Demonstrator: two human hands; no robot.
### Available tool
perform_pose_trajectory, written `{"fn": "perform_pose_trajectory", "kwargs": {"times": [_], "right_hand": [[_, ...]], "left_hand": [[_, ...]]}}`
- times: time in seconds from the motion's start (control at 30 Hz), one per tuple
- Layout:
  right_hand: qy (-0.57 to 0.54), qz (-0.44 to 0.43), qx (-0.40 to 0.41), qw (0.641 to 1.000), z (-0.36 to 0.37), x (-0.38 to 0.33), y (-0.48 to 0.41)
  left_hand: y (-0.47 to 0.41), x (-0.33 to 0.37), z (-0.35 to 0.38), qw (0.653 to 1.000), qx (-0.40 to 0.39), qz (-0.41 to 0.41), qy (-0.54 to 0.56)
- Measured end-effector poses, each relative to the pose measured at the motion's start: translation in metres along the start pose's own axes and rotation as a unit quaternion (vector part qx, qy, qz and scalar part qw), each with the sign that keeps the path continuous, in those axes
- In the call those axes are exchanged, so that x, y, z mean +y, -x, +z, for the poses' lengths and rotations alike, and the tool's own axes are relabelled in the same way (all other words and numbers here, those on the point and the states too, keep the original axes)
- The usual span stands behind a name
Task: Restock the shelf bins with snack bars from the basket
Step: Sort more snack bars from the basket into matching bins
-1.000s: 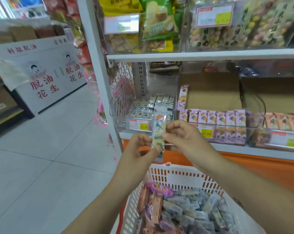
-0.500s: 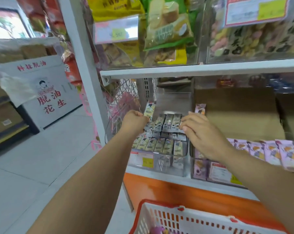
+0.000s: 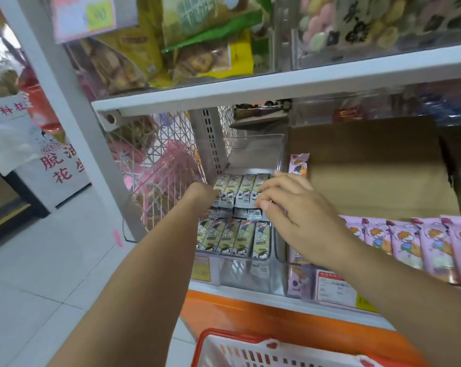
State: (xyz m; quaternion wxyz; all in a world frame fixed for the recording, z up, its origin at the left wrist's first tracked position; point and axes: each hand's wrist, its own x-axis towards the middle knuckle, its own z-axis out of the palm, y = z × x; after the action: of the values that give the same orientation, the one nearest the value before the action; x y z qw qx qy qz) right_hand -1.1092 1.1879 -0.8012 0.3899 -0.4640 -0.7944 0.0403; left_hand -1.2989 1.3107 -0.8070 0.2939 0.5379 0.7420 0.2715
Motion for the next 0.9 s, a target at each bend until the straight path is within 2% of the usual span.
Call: {"fn": "perform_pose_trajectory", "kwargs": {"times": [0.07, 0.17, 0.37, 0.47, 0.57, 0.63, 0.7, 0.77, 0.8, 0.9], "right_hand": [[-0.010, -0.001, 0.000, 1.000, 0.000, 0.000, 0.000], [-0.012, -0.002, -0.001, 1.000, 0.000, 0.001, 0.000], [0.009, -0.001, -0.010, 1.000, -0.002, -0.001, 0.002], [0.035, 0.011, -0.063, 0.997, -0.013, -0.007, 0.004], [0.080, 0.003, -0.089, 0.993, -0.023, -0.021, 0.014], [0.072, -0.034, -0.071, 0.994, -0.025, -0.038, 0.033], [0.053, -0.074, -0.036, 0.995, -0.025, -0.054, 0.063], [0.043, -0.079, -0.040, 0.995, -0.020, -0.069, 0.101], [0.041, -0.059, -0.073, 0.995, -0.016, -0.074, 0.120], [0.043, 0.046, -0.248, 0.967, 0.006, -0.075, 0.168]], "left_hand": [[-0.003, -0.002, -0.002, 0.996, 0.033, 0.036, -0.080], [-0.002, -0.002, -0.002, 0.985, 0.038, 0.077, -0.151], [0.006, 0.002, -0.007, 0.971, 0.025, 0.104, -0.213], [0.031, 0.013, -0.019, 0.953, 0.044, 0.137, -0.267], [0.076, 0.017, -0.030, 0.941, 0.102, 0.261, -0.187], [0.116, 0.005, -0.033, 0.915, 0.161, 0.357, -0.093], [0.161, -0.019, -0.031, 0.889, 0.185, 0.419, -0.016], [0.198, -0.057, -0.021, 0.883, 0.181, 0.432, 0.023], [0.214, -0.081, -0.014, 0.890, 0.178, 0.418, 0.031], [0.245, -0.155, 0.013, 0.928, 0.158, 0.337, 0.020]]}}
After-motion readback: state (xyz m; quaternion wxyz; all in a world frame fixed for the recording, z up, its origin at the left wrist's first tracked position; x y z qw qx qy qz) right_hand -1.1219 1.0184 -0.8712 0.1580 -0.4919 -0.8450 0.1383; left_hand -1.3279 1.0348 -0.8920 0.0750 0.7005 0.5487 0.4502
